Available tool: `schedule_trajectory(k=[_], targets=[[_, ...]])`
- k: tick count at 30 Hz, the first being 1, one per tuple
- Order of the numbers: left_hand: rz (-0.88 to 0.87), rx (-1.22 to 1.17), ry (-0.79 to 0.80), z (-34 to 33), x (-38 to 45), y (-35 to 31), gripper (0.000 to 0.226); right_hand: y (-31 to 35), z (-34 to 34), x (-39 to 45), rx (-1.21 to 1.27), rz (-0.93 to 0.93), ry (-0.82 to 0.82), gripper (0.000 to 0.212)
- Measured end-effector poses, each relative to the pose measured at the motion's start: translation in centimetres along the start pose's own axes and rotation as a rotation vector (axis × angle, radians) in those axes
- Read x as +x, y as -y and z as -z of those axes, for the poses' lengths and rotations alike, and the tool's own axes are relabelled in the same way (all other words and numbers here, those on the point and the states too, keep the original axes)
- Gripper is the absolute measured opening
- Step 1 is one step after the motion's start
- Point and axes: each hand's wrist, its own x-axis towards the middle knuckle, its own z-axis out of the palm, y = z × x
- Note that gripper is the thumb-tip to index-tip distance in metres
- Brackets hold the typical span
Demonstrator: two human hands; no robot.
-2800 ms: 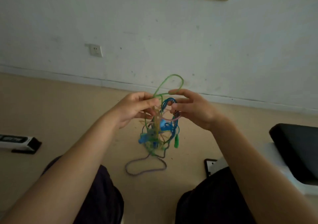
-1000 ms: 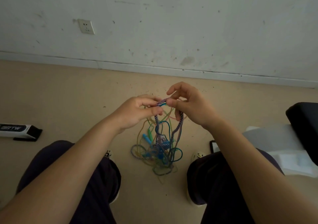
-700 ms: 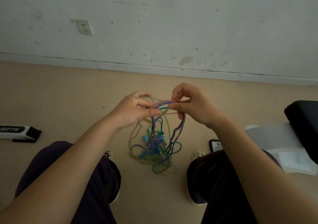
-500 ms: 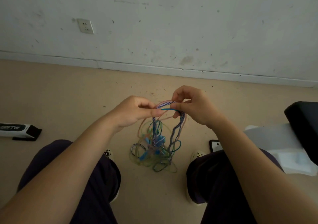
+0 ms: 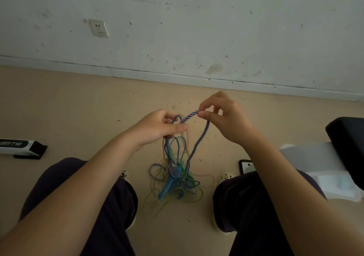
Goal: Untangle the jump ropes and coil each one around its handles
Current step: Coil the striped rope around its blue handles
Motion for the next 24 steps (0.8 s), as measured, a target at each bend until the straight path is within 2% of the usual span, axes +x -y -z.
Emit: schedule_trajectory(k=[2, 4, 7, 9, 12, 14, 16, 18, 22, 24], targets=[[0.046, 0.302, -0.013, -0.2, 0.1, 0.4, 0.091, 0.1, -0.2, -0.1, 0.135, -0.006, 0.060, 0.007], [-0.017, 0.373, -0.022, -0.2, 0.1, 0.5, 0.103, 0.1, -0.4, -0.2, 0.276, -0.010, 0.117, 0.003], [-0.189, 0.084, 0.171, -0.4, -0.1, 0.1, 0.084, 0.3, -0.8, -0.4, 0.470, -0.016, 0.154, 0.006], [-0.211, -0.041, 0.274, -1.1, -0.2, 0.0, 0.067, 0.7, -1.0, -0.5, 0.587, -0.009, 0.167, 0.008], [-0.191, -0.028, 0.341, -1.5, -0.4, -0.2, 0.042, 1.0, -0.8, -0.5, 0.720, -0.041, 0.190, 0.014], [-0.180, 0.012, 0.374, -1.3, -0.6, -0.3, 0.037, 1.0, -0.8, -0.6, 0.752, -0.087, 0.193, 0.012], [-0.156, 0.078, 0.357, -0.8, -0.7, -0.6, 0.041, 1.0, -0.7, -0.5, 0.722, -0.129, 0.176, 0.007], [-0.127, 0.158, 0.311, -0.1, -0.8, -0.9, 0.042, 0.9, -0.5, -0.4, 0.653, -0.164, 0.162, 0.013], [-0.110, 0.218, 0.192, 2.3, -1.4, -1.4, 0.044, 0.2, 0.8, -0.3, 0.165, -0.121, 0.151, 0.032], [-0.140, 0.183, 0.136, 3.8, -1.6, -1.1, 0.049, -0.3, 1.8, -0.3, 0.076, -0.117, 0.129, 0.038]])
